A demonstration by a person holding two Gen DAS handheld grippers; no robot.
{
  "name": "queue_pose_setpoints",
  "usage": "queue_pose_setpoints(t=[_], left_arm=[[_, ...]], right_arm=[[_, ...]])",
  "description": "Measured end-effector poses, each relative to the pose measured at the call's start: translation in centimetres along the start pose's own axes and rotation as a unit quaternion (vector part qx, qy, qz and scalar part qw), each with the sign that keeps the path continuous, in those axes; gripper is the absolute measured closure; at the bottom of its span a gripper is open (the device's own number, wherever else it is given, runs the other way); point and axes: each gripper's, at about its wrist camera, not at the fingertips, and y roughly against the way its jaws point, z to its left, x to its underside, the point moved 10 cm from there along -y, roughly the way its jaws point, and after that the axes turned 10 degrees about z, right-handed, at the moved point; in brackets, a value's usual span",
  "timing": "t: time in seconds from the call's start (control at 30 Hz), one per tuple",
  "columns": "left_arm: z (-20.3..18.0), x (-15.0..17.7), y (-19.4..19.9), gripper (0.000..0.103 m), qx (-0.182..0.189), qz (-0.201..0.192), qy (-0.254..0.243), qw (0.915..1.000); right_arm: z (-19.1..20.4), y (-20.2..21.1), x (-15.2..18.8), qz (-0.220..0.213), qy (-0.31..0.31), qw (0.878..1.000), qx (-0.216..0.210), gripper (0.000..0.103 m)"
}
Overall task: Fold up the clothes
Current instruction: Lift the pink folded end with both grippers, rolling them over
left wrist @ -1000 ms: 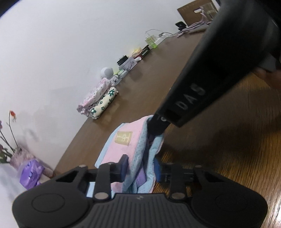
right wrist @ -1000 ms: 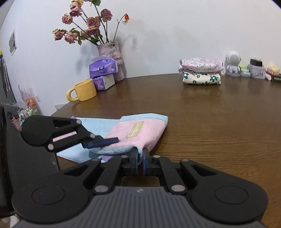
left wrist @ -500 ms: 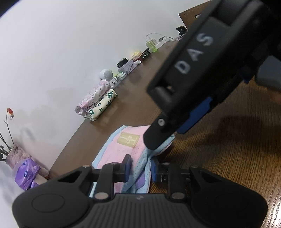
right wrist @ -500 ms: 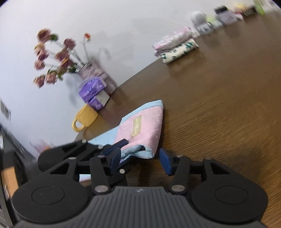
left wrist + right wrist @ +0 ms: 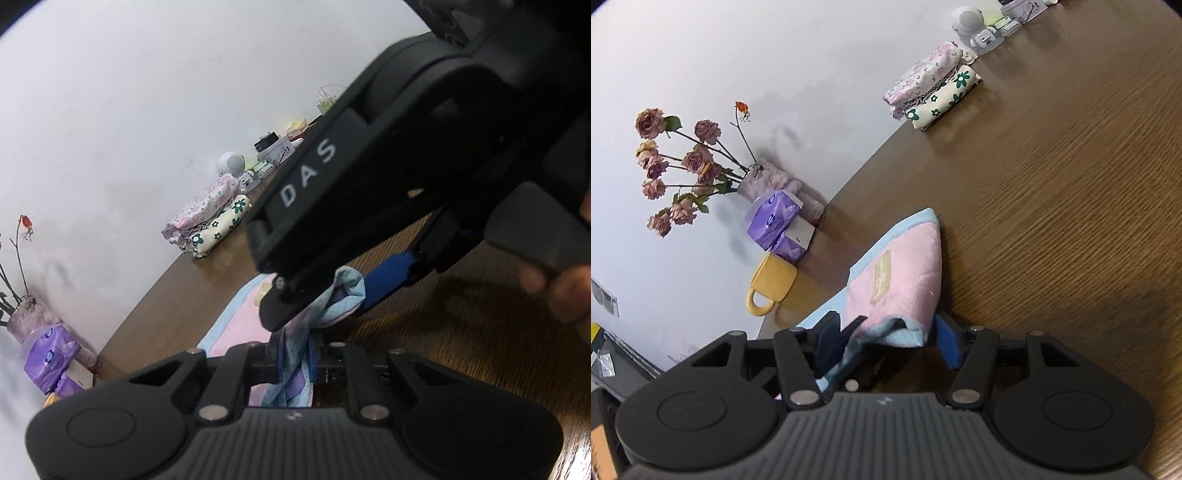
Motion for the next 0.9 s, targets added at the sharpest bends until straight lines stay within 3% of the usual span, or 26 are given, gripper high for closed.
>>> queue_pose_setpoints(t=[0.5, 0.73, 0.8, 0.83, 0.9], left_arm=[[0.7, -0.2, 0.4, 0.092, 0.02, -0.001, 0.019, 0.9996], [0.9, -0.6, 0.7, 0.092, 0.02, -0.004, 0.025, 0.9995], [1.0, -0.6, 0.9, 0.088, 0.024, -0.002, 0.023, 0.9995], [1.1, -0.5, 1.3, 0.085, 0.03, -0.001, 0.025, 0.9992], [1.6, -0.2, 2.2, 0.078, 0.047, 0.001, 0.033, 0.9984]], right_arm=[[-0.3, -0.9, -0.3, 0.001, -0.011, 1.0, -0.005, 0.05], [-0.6, -1.4, -0.6, -0.014, -0.044, 0.999, -0.012, 0.059], [-0.6, -1.7, -0.7, -0.021, -0.057, 0.998, -0.015, 0.063], [-0.6, -1.8, -0.7, -0.025, -0.064, 0.998, -0.017, 0.076], [-0.6, -1.8, -0.8, -0.03, -0.061, 0.998, -0.019, 0.083]])
